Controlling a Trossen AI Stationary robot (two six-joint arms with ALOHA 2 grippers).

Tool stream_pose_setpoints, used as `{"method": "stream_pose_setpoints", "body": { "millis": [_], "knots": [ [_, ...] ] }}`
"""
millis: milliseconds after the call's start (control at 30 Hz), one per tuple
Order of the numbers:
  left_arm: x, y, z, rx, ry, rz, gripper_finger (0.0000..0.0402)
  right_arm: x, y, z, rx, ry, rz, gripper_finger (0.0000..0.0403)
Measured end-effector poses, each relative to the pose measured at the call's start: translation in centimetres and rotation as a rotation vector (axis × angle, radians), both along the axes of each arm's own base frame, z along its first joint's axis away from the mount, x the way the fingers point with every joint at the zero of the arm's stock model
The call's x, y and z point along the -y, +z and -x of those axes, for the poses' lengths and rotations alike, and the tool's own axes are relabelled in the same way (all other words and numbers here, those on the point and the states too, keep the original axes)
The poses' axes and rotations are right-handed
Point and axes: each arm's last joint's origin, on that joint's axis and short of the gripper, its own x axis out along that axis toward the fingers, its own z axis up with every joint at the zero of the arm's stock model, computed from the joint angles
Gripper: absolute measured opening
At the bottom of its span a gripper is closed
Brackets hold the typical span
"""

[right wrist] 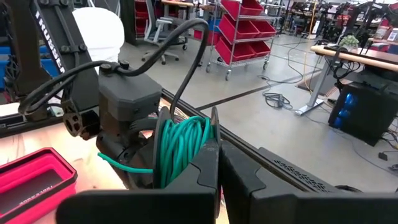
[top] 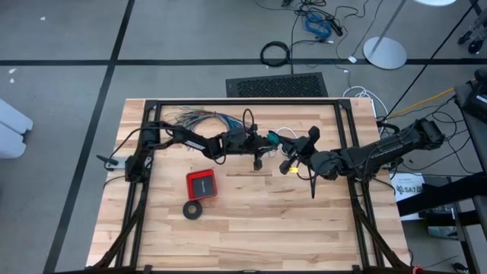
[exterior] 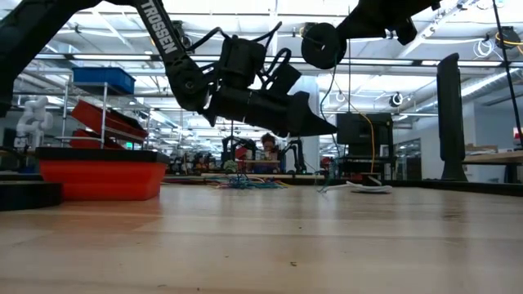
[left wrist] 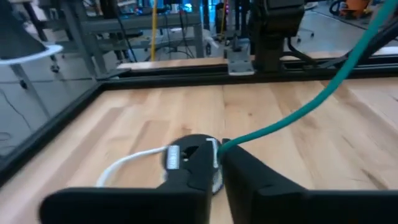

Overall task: Coil cords
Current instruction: Coil the green wire onto the spool

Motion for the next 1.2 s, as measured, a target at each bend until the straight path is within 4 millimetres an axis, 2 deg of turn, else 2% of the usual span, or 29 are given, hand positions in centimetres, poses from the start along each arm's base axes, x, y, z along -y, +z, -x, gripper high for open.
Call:
{"method": "stream_pose_setpoints", "body": {
  "millis": [133, 333, 500, 767, 1200],
  "knots": [
    [-1.4, -0.1, 0.3, -0.011, 0.038, -0.012, 0.0008, -0.2, 0.0, 0.0, 0.004, 0.008, -0.006, 0.0],
    [-3.6, -0.4, 1.0, -0.055, 0.042, 0.036, 0.0004, -0.6, -0.5, 0.2, -0.048, 0.05, 0.001, 0.0],
    [-4.5, 0.5, 1.6, -0.072, 0.056, 0.045, 0.0003, -0.5, -1.4, 0.5, -0.119, 0.043, -0.017, 0.0],
    [-5.8, 3.7, 1.8, -0.124, 0.071, 0.0, 0.0002, -0.1, -2.3, 0.9, -0.206, 0.036, -0.026, 0.0],
    [-5.8, 8.1, 0.6, -0.312, 0.042, -0.001, 0.0001, 1.4, -3.3, 1.3, -0.335, -0.018, -0.027, 0.0]
  ]
}}
